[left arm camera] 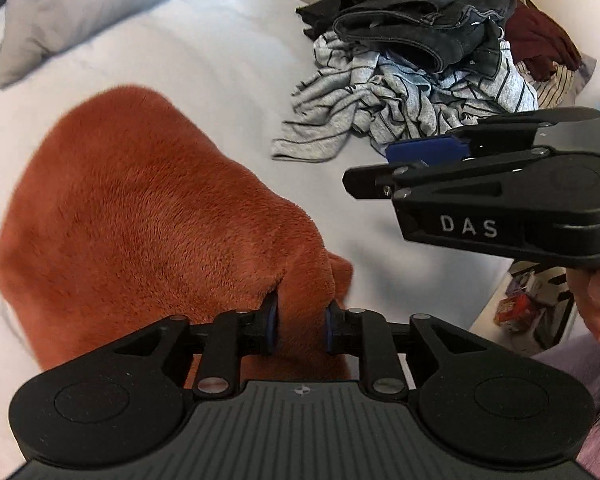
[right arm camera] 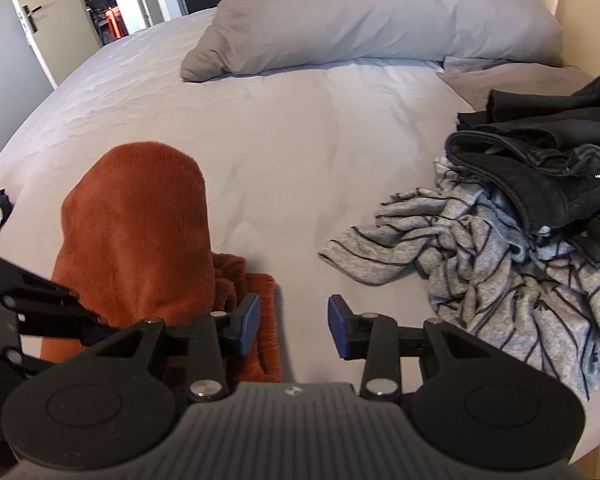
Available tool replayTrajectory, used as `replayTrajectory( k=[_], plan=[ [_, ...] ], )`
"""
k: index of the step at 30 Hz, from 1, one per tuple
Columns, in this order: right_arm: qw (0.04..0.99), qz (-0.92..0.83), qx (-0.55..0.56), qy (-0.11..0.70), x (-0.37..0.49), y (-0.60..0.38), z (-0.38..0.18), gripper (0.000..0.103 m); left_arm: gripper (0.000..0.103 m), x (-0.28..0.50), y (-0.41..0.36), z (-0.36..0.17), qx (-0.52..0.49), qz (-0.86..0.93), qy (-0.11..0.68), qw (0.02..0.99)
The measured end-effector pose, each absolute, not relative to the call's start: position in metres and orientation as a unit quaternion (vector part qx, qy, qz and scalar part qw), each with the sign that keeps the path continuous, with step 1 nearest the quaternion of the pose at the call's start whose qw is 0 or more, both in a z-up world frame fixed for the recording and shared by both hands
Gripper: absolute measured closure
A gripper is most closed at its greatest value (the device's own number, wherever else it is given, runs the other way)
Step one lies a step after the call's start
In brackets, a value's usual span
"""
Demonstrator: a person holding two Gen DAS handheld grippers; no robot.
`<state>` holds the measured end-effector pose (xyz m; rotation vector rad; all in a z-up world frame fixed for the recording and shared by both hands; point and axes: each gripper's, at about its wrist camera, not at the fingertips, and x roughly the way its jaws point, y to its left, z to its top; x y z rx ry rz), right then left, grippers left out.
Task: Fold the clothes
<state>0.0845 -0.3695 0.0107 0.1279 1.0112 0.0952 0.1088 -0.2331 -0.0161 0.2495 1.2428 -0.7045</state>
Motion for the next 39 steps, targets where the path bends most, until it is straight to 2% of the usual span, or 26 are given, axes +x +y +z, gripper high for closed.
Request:
replayTrajectory(
  k=[2, 4, 7, 15, 19, 22, 28, 34, 39],
  plan=[
    [0.872, 0.044, 0.062, 0.484, 0.084, -0.371, 0.01, 0.062, 0.071, 0.109, -0.229, -0.017, 0.085, -0.328, 0.575, 0.744],
    [0.872, 0.045, 0.064, 0.484, 0.084, -0.371, 0.01, 0.062, 0.06, 0.107, -0.226, -0.016, 0.071, -0.337, 0.574, 0.743],
    [0.874, 0.051, 0.065, 0.478, 0.082, -0.369, 0.013, 0.062, 0.058, 0.096, -0.222, -0.012, 0.065, -0.351, 0.565, 0.744],
    [0.878, 0.113, 0.108, 0.453, 0.064, -0.359, 0.031, 0.062, 0.058, 0.084, -0.178, 0.037, 0.08, -0.359, 0.52, 0.771],
    [0.87, 0.176, 0.094, 0.45, 0.054, -0.335, 0.04, 0.064, 0.058, 0.097, -0.153, 0.052, 0.103, -0.331, 0.488, 0.801],
    [0.861, 0.223, 0.074, 0.452, 0.047, -0.315, 0.044, 0.064, 0.065, 0.117, -0.146, 0.044, 0.125, -0.306, 0.48, 0.813],
    [0.835, 0.214, -0.023, 0.507, 0.053, -0.288, 0.017, 0.065, 0.069, 0.16, -0.156, 0.01, 0.135, -0.291, 0.475, 0.819],
    [0.809, 0.195, -0.043, 0.552, 0.073, -0.295, -0.015, 0.063, 0.07, 0.194, -0.179, -0.035, 0.129, -0.294, 0.514, 0.795],
    [0.796, 0.178, -0.01, 0.579, 0.097, -0.31, -0.043, 0.063, 0.07, 0.209, -0.19, -0.066, 0.119, -0.283, 0.548, 0.778]
  ],
)
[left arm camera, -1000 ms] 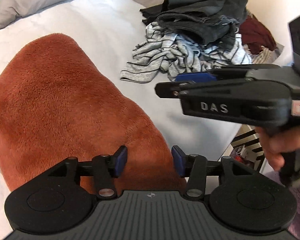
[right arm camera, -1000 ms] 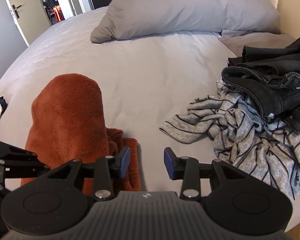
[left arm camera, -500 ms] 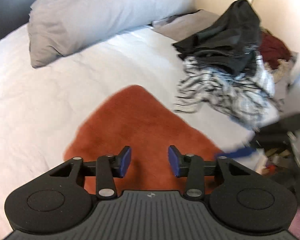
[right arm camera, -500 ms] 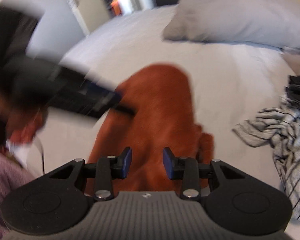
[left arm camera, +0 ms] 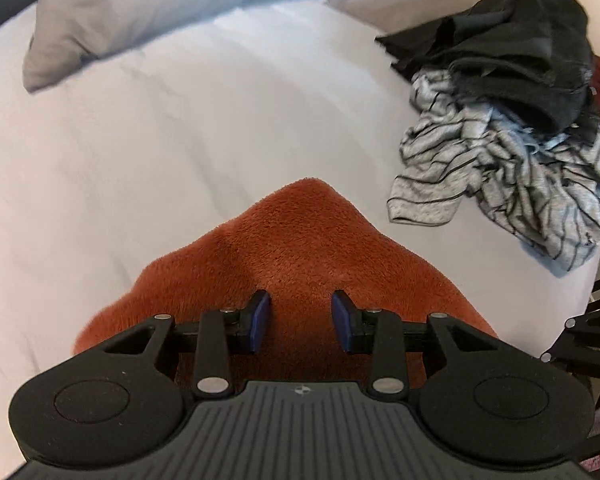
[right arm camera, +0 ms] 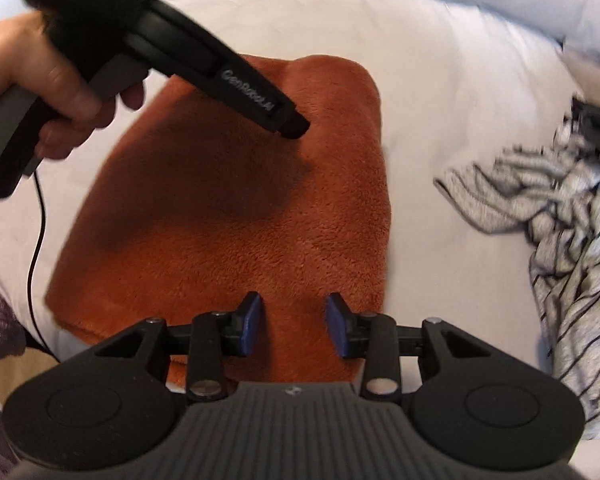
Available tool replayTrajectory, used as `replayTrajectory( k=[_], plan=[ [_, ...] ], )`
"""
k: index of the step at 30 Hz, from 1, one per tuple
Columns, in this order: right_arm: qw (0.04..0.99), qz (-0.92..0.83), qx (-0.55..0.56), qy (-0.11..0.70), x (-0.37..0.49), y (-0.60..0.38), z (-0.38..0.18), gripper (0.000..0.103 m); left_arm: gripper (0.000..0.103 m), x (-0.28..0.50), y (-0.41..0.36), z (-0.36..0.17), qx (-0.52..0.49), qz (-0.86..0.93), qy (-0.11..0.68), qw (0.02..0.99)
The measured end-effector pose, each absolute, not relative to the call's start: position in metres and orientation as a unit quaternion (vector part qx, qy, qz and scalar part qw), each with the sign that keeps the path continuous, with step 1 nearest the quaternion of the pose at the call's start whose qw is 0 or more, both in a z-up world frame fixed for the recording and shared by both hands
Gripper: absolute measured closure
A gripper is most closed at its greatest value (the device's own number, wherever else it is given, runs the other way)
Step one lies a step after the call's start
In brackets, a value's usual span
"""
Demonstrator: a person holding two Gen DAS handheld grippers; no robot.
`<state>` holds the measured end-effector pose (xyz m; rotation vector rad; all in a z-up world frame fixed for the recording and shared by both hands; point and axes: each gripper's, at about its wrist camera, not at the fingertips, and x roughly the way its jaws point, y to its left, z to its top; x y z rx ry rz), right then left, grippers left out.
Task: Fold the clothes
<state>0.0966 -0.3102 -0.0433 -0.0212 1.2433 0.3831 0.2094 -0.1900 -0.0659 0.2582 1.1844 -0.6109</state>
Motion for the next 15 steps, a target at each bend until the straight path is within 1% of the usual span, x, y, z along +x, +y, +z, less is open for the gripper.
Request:
replayTrajectory(
  k=[5, 10, 11, 12, 13, 15],
  plan=[
    [0.785, 0.182, 0.016, 0.592, 0.105, -0.318, -0.061, 0.062, 0.071, 0.214, -0.19, -0.075, 0.118, -0.285, 0.555, 0.772],
    [0.784, 0.189, 0.025, 0.591, 0.105, -0.32, -0.056, 0.06, 0.07, 0.207, -0.175, -0.061, 0.088, -0.299, 0.533, 0.787],
    [0.785, 0.191, 0.035, 0.588, 0.104, -0.322, -0.052, 0.059, 0.068, 0.202, -0.169, -0.054, 0.081, -0.305, 0.523, 0.792],
    [0.788, 0.196, 0.046, 0.582, 0.102, -0.325, -0.048, 0.057, 0.057, 0.199, -0.163, -0.046, 0.071, -0.311, 0.514, 0.797],
    [0.791, 0.203, 0.063, 0.573, 0.099, -0.329, -0.041, 0.05, 0.048, 0.194, -0.154, -0.038, 0.06, -0.314, 0.505, 0.802],
    [0.802, 0.213, 0.099, 0.548, 0.093, -0.338, -0.026, 0.044, 0.042, 0.182, -0.133, -0.02, 0.042, -0.311, 0.488, 0.815]
  ],
)
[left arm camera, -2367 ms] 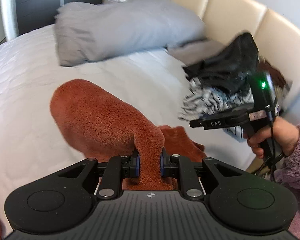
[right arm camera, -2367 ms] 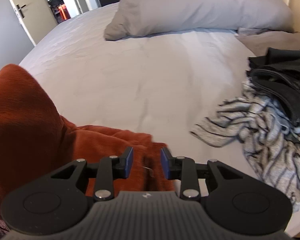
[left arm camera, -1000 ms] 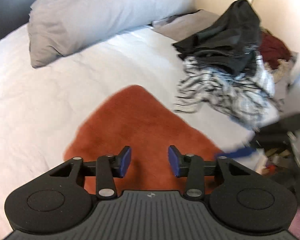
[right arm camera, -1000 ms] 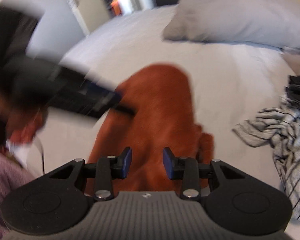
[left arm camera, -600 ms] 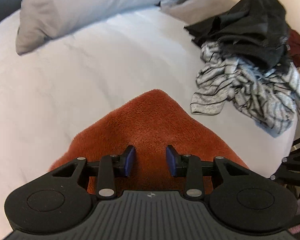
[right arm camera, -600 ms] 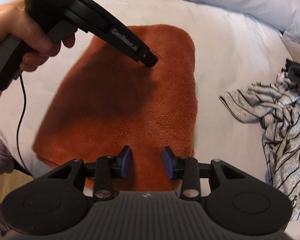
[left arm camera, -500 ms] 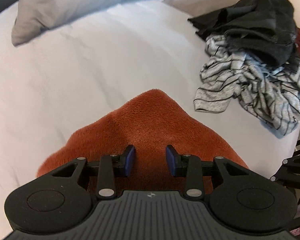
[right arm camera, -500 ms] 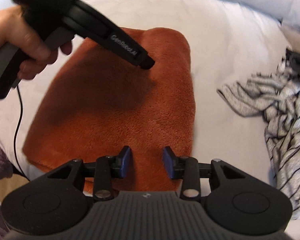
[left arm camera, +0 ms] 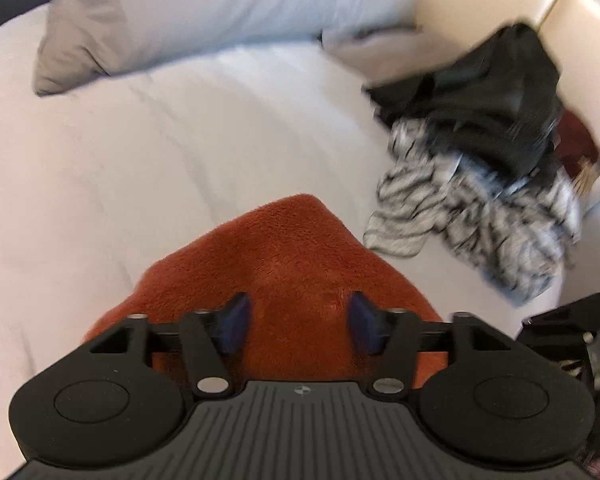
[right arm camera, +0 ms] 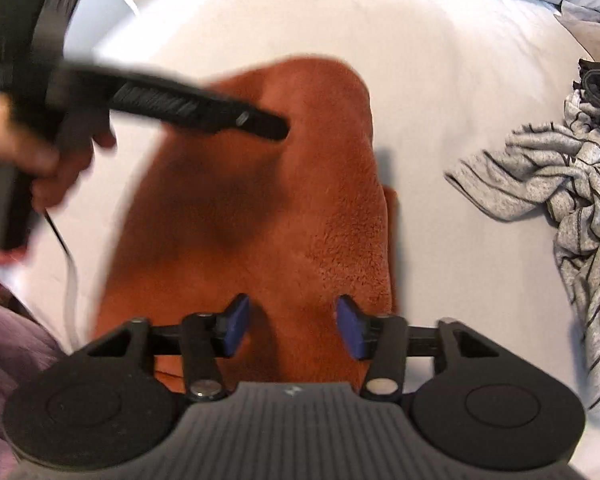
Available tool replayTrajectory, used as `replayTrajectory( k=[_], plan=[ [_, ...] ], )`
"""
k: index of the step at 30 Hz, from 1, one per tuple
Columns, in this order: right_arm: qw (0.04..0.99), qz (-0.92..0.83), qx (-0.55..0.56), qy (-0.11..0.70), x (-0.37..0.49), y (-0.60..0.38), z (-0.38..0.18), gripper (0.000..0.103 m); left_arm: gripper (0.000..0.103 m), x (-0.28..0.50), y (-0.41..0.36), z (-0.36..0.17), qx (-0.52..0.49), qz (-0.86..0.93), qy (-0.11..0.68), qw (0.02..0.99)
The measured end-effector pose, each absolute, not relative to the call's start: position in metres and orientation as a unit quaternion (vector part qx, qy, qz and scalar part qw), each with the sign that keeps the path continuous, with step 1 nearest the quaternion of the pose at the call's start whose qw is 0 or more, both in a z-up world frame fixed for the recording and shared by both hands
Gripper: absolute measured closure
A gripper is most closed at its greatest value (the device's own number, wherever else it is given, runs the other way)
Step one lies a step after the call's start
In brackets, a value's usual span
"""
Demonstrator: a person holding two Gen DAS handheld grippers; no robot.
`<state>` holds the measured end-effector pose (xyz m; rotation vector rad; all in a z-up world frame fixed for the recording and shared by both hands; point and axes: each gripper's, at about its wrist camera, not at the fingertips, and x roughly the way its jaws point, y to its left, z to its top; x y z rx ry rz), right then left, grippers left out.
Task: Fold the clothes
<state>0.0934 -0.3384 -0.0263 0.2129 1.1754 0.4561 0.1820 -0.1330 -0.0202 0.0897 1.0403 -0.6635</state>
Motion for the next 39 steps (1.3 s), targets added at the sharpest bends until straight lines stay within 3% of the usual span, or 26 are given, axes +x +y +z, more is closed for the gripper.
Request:
replayTrajectory(
  k=[4, 7, 15, 24, 39],
  plan=[
    [0.829, 0.191, 0.121, 0.512, 0.091, -0.351, -0.011, 0.021, 0.036, 0.158, -0.085, 0.004, 0.026, -0.272, 0.469, 0.84],
    [0.824, 0.159, 0.144, 0.524, 0.102, -0.359, -0.024, 0.019, 0.03, 0.142, -0.045, 0.002, -0.029, -0.244, 0.477, 0.844],
    [0.79, 0.126, 0.202, 0.565, 0.117, -0.375, -0.072, 0.015, 0.03, 0.105, 0.018, -0.063, -0.161, -0.202, 0.513, 0.818],
    [0.753, 0.131, 0.263, 0.588, 0.123, -0.366, -0.104, 0.001, 0.03, 0.102, 0.031, -0.101, -0.205, -0.186, 0.526, 0.804],
    [0.734, 0.131, 0.312, 0.588, 0.131, -0.364, -0.12, 0.0, 0.029, 0.113, 0.039, -0.107, -0.312, -0.198, 0.51, 0.777]
  ],
)
